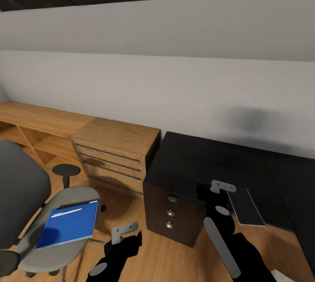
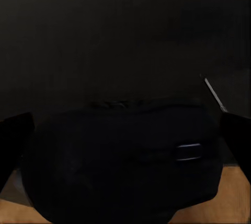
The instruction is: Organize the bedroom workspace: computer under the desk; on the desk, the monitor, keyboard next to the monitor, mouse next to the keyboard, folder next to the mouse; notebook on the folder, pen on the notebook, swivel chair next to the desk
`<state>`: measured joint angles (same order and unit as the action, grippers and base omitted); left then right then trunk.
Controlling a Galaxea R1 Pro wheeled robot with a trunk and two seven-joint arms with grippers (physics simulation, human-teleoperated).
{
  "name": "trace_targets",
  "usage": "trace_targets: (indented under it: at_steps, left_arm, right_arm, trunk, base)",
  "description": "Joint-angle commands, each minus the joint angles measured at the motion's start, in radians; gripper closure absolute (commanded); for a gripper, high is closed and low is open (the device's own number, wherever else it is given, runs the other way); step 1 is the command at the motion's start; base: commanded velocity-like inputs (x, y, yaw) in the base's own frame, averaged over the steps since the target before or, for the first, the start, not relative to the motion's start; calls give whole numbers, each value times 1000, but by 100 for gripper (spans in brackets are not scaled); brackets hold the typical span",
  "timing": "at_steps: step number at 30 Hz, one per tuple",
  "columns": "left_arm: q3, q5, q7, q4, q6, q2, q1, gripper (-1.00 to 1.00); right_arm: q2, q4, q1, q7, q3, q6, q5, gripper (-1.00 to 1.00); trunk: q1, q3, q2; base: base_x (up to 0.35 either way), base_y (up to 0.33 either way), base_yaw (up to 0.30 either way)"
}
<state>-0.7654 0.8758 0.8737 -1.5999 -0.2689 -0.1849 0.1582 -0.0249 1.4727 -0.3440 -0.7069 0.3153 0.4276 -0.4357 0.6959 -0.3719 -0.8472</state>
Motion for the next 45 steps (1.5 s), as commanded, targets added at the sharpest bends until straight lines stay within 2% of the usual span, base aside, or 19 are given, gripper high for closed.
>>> trace_targets:
  at_steps: [1,10,12,14,16,20,24,27,28,29,30,31,34,35,36,38,41,42,45]
  left_arm:
    - [-2,3,7,-2,-4,-1,1,-100]
    - [-2,3,8,-2,-4,-1,1,-100]
    - [-2,3,8,-2,-4,-1,1,-100]
    - [-3,3,8,-2,-5,-1,1,-100]
    - [-3,3,8,-1,-5,-1,1,-100]
    - [-3,4,7,2,-6,-1,1,-100]
    - [-2,3,7,3,-6,-1,1,-100]
    - [-3,4,7,3,-6,0,1,-100]
    - [-3,4,7,3,-6,1,1,-100]
    - [-3,4,8,3,-6,1,1,-100]
    - [-3,4,8,3,-6,1,1,-100]
    - [-3,5,8,3,-6,1,1,-100]
    - [-4,7,9,6,-6,3,1,-100]
    - [-4,7,9,7,-6,3,1,-100]
    - [-4,7,9,10,-6,4,1,-100]
    - [-5,8,9,12,-6,4,1,-100]
    - [-5,8,9,13,-6,5,1,-100]
    - [-6,9,9,14,-6,5,1,-100]
    - [-5,9,8,14,-6,4,1,-100]
  right_arm:
    - [-1,1,-1,-8,2,4,-6,100]
    - [-4,1,-1,-8,-5,6,-5,100]
    - [-4,0,-1,-7,-34,8,-5,100]
    - [-4,-1,-1,-4,-94,9,-5,100]
    - [-4,-1,-1,-3,-134,9,-5,100]
    - [-5,-2,-1,-1,-171,10,-5,100]
    - [-14,-2,-2,0,-185,10,-5,100]
    - [-49,-7,-1,9,-187,10,-6,100]
    - [-78,-10,-1,33,-188,11,-6,100]
    - [-86,-11,-1,41,-189,11,-6,100]
    - [-112,-17,-2,71,-198,14,-6,100]
    - [-138,-32,-2,102,-224,27,-6,100]
    - [-152,-50,-2,140,-265,64,-5,100]
    - [-158,-56,-2,161,-288,76,-4,100]
    - [-170,-67,-2,195,-326,87,-2,100]
    - [-189,-79,-3,226,-356,95,-1,100]
    - [-220,-105,-4,258,-379,110,-1,100]
    - [-240,-136,-6,269,-386,115,-1,100]
    - [-268,-183,-10,274,-389,119,1,100]
  trunk:
    - [0,-1,-1]
    - [0,-1,-1]
    - [0,-1,-1]
    - [0,-1,-1]
    - [0,-1,-1]
    - [0,-1,-1]
    - [0,-1,-1]
    - [0,-1,-1]
    - [0,-1,-1]
    - [0,-1,-1]
    - [0,-1,-1]
    - [0,-1,-1]
    - [0,-1,-1]
    - [0,-1,-1]
    - [0,-1,-1]
    - [0,-1,-1]
    - [0,-1,-1]
    - [0,-1,-1]
    - [0,-1,-1]
  base:
    - [-241,-5,-15]
    - [-32,-1,-89]
    - [-1,0,-234]
    - [0,0,-252]
    - [0,0,-262]
    - [0,0,-266]
    - [0,0,-270]
    - [0,0,-284]
    - [0,0,-291]
    - [0,0,-291]
    - [0,0,-292]
    - [0,0,-292]
    - [0,0,-293]
    - [0,0,-293]
    - [0,0,-293]
    - [0,0,-293]
    - [0,0,-293]
    - [0,0,-293]
    - [0,0,-293]
